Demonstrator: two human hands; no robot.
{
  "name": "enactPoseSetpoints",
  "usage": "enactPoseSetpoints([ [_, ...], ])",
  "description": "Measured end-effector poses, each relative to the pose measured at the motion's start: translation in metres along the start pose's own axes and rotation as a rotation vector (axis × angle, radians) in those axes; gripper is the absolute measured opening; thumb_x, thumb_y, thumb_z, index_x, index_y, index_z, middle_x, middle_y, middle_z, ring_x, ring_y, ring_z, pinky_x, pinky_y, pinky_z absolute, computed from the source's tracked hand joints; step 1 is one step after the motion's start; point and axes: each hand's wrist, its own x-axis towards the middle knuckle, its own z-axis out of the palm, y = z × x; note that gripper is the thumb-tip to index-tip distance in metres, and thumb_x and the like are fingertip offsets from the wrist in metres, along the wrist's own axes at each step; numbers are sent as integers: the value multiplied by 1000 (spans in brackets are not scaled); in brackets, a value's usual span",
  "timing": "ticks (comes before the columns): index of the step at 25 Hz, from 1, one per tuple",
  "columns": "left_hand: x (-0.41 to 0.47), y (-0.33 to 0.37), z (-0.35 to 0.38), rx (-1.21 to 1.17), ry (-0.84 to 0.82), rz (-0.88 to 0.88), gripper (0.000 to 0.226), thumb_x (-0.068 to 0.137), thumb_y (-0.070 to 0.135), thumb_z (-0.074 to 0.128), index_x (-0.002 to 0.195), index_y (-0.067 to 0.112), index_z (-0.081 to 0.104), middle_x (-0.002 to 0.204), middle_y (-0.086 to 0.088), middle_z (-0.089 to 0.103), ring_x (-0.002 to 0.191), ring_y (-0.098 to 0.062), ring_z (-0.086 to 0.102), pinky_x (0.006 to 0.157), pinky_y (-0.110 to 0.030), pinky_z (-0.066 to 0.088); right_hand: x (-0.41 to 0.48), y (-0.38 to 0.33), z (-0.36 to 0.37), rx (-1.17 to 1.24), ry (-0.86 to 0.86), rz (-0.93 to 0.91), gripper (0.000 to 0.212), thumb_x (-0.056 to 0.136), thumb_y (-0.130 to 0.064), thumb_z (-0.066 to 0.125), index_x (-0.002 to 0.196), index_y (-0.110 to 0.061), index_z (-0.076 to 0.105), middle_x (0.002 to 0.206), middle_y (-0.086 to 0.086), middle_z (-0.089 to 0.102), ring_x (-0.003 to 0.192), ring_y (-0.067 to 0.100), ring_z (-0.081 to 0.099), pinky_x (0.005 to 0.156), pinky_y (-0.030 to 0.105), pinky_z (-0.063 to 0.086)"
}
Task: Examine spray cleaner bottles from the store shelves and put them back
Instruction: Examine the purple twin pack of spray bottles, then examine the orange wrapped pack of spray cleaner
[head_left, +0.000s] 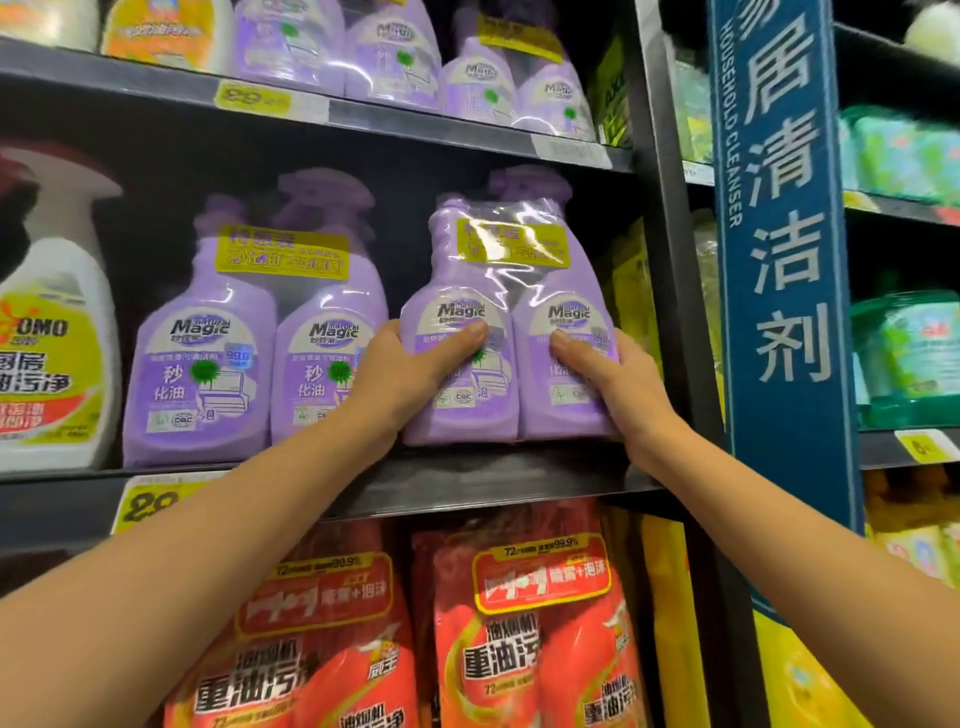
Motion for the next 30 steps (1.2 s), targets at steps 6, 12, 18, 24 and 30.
enactPoseSetpoints([
  [6,-4,-12,8,381,163,193,76,72,57,71,129,13,48,114,-4,66,103,-25,61,78,-25,42,3,21,-4,-93,34,-107,45,81,-32,74,117,-12,57,104,1,71,88,13,71,65,21,56],
  [12,-15,-10,13,910,275,350,93,81,65,53,148,6,26,128,-16,58,111,-39,54,77,-41,41,8,30,-4,-305,77,-133,41,85,-38,68,115,-13,54,106,-1,67,90,9,67,67,20,56],
  [18,-19,-15,-2,1037,254,425,100,71,74,50,147,11,32,137,-6,51,117,-32,48,90,-43,36,8,31,-12,-244,3,-97,51,74,-24,81,116,-14,54,105,-1,69,85,4,68,63,16,54],
  [24,-22,-24,0,1082,224,419,88,77,66,57,145,16,32,143,-2,47,117,-32,47,88,-42,33,7,35,-13,-327,14,-123,68,66,-24,86,122,-21,48,109,-5,66,94,6,65,69,17,55],
  [30,-24,-23,7,1295,266,415,76,82,66,48,137,15,38,123,-5,57,106,-31,53,79,-40,31,7,34,-8,-500,57,-125,72,68,-31,85,127,-15,48,110,-1,65,97,14,64,73,22,53],
])
